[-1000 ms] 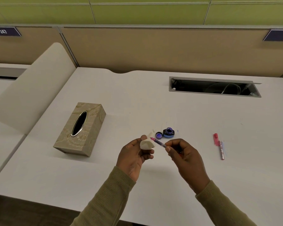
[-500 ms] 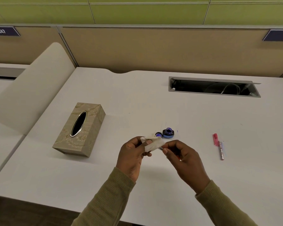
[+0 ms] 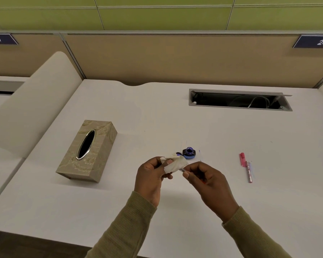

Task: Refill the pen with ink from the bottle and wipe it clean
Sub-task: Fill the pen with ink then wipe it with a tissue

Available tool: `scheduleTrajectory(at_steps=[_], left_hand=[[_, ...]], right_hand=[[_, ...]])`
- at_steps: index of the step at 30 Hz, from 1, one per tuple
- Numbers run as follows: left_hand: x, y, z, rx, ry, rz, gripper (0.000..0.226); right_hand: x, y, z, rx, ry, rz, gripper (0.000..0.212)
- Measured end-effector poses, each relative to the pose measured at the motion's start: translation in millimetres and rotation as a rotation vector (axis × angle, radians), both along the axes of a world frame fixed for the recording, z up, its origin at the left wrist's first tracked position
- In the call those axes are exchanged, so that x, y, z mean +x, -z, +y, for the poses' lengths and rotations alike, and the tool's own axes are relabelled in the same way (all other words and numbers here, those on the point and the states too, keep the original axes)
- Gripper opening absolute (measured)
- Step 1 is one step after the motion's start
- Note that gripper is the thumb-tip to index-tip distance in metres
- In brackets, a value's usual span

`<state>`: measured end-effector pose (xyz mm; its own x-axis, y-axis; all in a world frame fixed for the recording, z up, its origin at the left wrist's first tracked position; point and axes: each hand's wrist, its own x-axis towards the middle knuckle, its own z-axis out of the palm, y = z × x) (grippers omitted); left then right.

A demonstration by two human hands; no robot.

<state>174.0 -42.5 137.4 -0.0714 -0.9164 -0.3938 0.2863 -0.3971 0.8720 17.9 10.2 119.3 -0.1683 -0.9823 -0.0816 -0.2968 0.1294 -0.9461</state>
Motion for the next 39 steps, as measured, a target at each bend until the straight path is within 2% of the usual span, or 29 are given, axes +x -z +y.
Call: scheduleTrajectory(at_steps=[4, 6, 9, 12, 14, 17, 23, 27, 34, 39], left_hand=[[5, -2, -11, 0.019, -0.099, 0.081, 0.029], [9, -3, -16, 0.044, -0.149, 0.110, 0.024], [8, 2, -14, 0.094, -0.172, 0.027, 0.012], [-1, 7, -5, 0.108, -0.123, -0.115, 0.013], [-11, 7, 2, 0.099, -0.067, -0.181, 0.019], [-21, 3, 10, 0.087, -0.021, -0.205, 0.025], [-22, -5, 11, 0.158, -0.044, -0.073, 0.021], [-20, -3, 8, 0.191, -0.094, -0.023, 0.016], [-31, 1, 11, 0.231, -0.082, 0.005, 0.013], [-33, 3, 13, 0.241, -0.085, 0.007, 0.011]], right_hand=[[-8, 2, 4, 0.062, 0.043, -0.108, 0.007], [-13, 1, 6, 0.092, 0.082, -0.215, 0.009], [-17, -2, 7, 0.106, 0.108, -0.353, 0.013], [-14, -2, 7, 0.106, 0.100, -0.398, 0.014], [-11, 0, 7, 0.108, 0.098, -0.347, 0.013], [-10, 6, 8, 0.067, 0.100, -0.131, 0.009], [-19, 13, 13, -0.121, 0.117, 0.173, 0.011], [-28, 11, 15, -0.215, 0.184, 0.184, 0.014], [-27, 19, 15, -0.290, 0.140, 0.307, 0.013], [-36, 16, 17, -0.327, 0.190, 0.263, 0.012]])
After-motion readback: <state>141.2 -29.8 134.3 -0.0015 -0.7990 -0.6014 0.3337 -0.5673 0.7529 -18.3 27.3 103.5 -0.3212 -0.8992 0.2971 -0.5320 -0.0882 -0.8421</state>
